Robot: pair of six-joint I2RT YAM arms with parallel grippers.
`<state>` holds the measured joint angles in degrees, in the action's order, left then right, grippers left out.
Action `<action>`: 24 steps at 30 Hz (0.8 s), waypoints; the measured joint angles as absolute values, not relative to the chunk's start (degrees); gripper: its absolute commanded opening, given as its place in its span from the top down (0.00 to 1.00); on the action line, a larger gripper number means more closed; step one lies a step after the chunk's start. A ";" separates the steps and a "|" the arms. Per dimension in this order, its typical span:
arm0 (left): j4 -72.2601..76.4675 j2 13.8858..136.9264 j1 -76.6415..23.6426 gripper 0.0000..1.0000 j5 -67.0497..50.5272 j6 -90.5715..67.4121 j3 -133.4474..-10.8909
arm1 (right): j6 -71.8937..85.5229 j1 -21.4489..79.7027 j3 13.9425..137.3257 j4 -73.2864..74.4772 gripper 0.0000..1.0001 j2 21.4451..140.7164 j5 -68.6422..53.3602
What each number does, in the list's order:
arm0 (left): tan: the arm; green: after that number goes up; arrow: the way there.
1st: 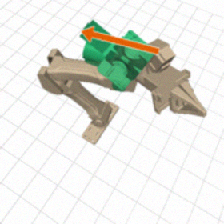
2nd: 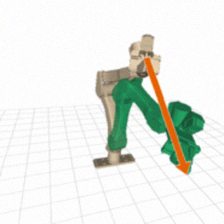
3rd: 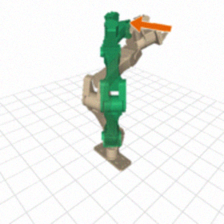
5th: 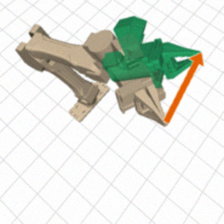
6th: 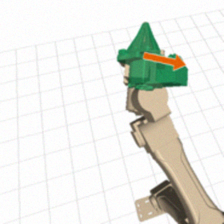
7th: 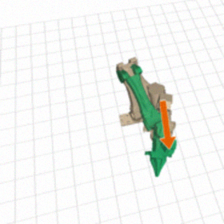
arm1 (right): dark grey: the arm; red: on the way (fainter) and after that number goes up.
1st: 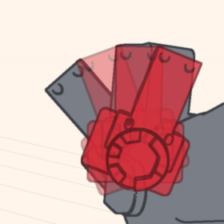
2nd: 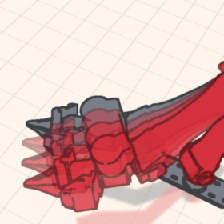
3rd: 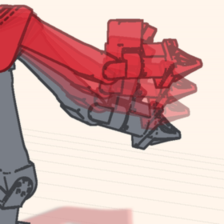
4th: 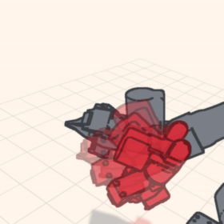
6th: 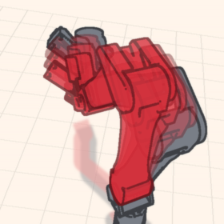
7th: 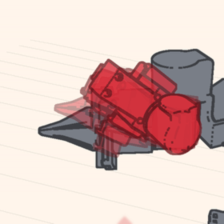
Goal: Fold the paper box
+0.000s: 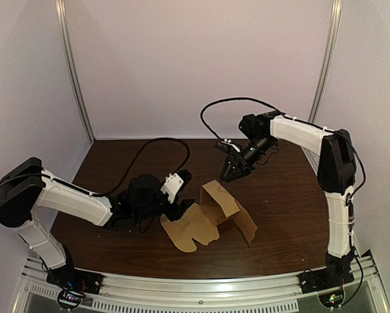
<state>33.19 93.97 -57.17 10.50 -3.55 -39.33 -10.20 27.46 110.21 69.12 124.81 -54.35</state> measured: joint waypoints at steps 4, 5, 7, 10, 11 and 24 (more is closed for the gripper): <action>24.05 89.82 -57.17 0.29 11.22 -3.53 -42.37 | -12.80 27.03 110.21 71.02 0.49 116.36 -51.83; 21.91 89.32 -57.17 0.11 11.84 -3.49 -43.70 | -13.80 26.96 109.93 71.35 0.49 113.75 -50.85; 16.86 88.40 -57.17 0.03 14.44 -3.53 -47.48 | -15.25 26.83 107.22 70.78 0.48 107.90 -48.66; 11.66 87.53 -57.17 0.03 18.81 -5.34 -52.80 | -16.45 26.63 98.83 68.12 0.41 98.41 -44.07; 9.87 87.31 -57.12 0.03 19.77 -6.13 -55.20 | -16.56 26.57 95.72 66.81 0.31 95.33 -41.98; -32.77 93.69 -57.49 0.03 30.61 -7.29 -90.80 | -16.93 25.61 76.64 50.72 0.00 77.06 -6.87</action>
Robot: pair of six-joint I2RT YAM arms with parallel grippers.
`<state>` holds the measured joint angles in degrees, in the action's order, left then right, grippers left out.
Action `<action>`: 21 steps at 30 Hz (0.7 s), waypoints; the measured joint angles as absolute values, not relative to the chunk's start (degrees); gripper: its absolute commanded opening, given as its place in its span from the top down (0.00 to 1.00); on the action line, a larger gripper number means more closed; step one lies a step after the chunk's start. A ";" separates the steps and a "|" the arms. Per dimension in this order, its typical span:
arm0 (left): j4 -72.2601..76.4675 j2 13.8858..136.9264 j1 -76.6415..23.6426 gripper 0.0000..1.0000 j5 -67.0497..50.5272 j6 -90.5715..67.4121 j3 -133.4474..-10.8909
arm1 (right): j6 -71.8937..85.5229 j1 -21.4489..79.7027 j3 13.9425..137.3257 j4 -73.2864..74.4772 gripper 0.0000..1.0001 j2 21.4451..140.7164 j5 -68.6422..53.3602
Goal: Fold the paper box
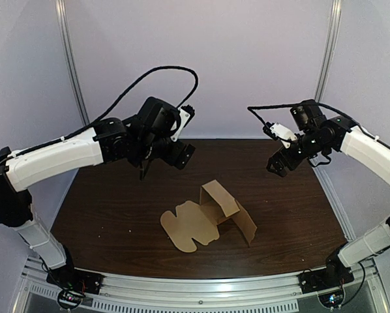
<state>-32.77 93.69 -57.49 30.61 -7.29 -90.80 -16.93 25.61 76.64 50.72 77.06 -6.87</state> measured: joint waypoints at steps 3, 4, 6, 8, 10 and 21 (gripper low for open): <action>-30.13 91.20 -57.25 0.03 32.16 -4.84 -82.83 | -18.09 25.63 74.94 50.85 0.00 80.40 -4.78; -29.50 91.07 -57.01 0.02 31.88 -4.40 -81.34 | -18.35 25.63 74.28 51.13 0.00 80.55 -4.54; -28.77 91.70 -56.69 0.03 31.07 -3.95 -80.20 | -19.31 25.63 73.45 52.34 0.00 80.18 -4.54; -28.12 93.10 -56.38 0.03 30.98 -3.95 -81.10 | -19.81 25.63 73.45 52.73 0.00 78.63 -5.08; -26.15 94.24 -56.23 0.03 31.11 -3.92 -81.97 | -20.71 25.63 73.43 52.75 0.00 75.26 -5.65; -22.20 102.35 -56.03 0.08 26.24 4.71 -81.12 | -24.49 25.56 65.93 41.76 0.00 58.08 11.77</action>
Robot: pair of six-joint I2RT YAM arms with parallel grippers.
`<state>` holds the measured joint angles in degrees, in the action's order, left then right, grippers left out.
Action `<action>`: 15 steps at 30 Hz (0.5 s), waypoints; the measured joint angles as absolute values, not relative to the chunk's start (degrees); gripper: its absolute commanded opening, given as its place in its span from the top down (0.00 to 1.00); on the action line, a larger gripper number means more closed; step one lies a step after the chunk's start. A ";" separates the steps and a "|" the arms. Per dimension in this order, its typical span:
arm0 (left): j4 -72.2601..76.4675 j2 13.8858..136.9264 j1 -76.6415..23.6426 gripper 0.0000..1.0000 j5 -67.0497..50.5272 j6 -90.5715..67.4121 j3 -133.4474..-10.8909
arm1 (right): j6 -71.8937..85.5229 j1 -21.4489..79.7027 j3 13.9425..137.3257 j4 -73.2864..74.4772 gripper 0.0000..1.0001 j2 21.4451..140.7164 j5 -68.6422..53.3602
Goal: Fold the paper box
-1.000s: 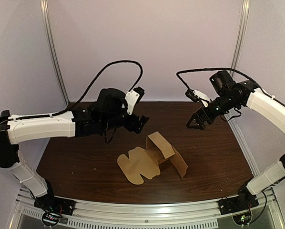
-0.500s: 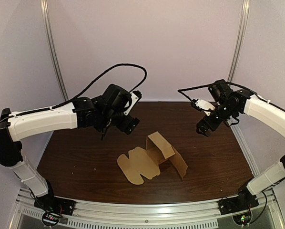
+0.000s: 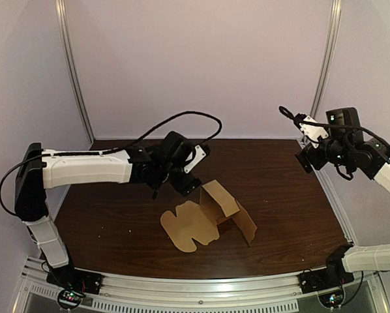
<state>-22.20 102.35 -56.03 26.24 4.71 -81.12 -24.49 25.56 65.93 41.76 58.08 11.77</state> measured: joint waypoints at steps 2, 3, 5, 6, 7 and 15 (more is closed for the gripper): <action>-19.07 100.77 -55.44 0.19 21.76 5.82 -74.17 | -25.85 25.28 62.06 38.72 0.00 57.89 16.36; -18.50 100.68 -54.98 0.22 19.84 6.24 -72.42 | -26.00 25.17 60.20 38.15 0.00 58.26 16.69; -17.34 101.06 -53.49 0.33 15.05 7.42 -70.76 | -25.28 25.08 56.88 38.50 0.00 58.24 14.02; -16.78 101.27 -52.77 0.35 12.64 7.90 -70.63 | -24.77 25.08 56.38 39.66 0.00 58.04 12.03; -16.08 101.56 -52.29 0.36 10.94 8.40 -70.72 | -23.90 25.08 56.38 40.91 0.00 57.89 8.91; -10.02 107.39 -51.48 0.40 0.56 10.74 -72.16 | -21.28 25.08 57.49 45.34 0.03 58.04 -16.21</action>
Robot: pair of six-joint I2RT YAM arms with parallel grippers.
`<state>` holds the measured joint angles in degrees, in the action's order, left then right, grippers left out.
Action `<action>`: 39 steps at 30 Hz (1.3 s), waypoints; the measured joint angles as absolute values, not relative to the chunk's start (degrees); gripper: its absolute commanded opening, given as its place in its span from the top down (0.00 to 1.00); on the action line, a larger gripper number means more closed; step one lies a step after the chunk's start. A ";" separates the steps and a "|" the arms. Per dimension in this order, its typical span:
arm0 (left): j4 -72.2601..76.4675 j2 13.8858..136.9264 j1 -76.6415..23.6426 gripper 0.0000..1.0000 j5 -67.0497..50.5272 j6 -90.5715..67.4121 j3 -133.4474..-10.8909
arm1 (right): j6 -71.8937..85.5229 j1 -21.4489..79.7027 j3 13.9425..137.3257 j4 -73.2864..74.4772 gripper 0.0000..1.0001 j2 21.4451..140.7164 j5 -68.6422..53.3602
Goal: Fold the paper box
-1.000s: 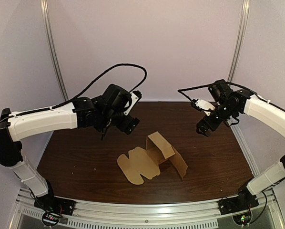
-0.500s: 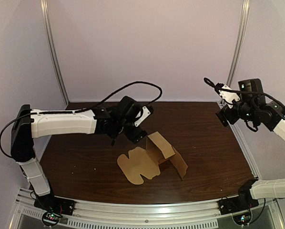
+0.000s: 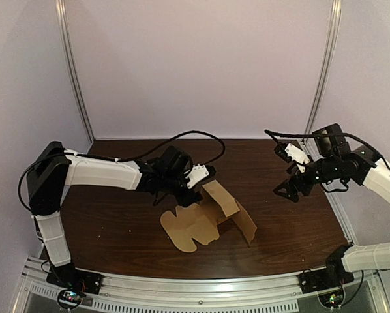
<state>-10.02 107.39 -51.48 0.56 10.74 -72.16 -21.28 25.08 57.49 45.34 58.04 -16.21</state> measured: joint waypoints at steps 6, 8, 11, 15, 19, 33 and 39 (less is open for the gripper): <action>-5.96 110.00 -51.46 0.47 -2.85 10.83 -72.14 | -20.29 25.08 60.86 48.12 0.08 66.78 -27.11; -3.86 110.61 -51.48 0.48 -3.64 10.57 -71.94 | -19.70 25.10 64.07 48.69 0.10 71.55 -29.93; -0.32 111.09 -51.46 0.51 -4.03 9.91 -71.00 | -18.98 25.45 68.97 49.12 0.13 78.56 -33.78; 3.46 111.13 -51.46 0.54 -3.92 8.54 -69.23 | -18.20 26.85 72.97 49.25 0.19 86.50 -36.49; 5.72 111.11 -51.48 0.57 -3.36 6.35 -67.35 | -17.47 29.15 76.88 50.33 0.25 93.80 -37.91; 9.23 88.44 -52.49 0.53 8.51 -9.34 -43.18 | -17.89 37.80 99.07 57.84 0.49 118.85 -39.64; 4.95 72.71 -57.43 0.50 14.63 -15.51 -34.33 | -18.26 40.36 117.60 61.69 0.48 130.10 -41.63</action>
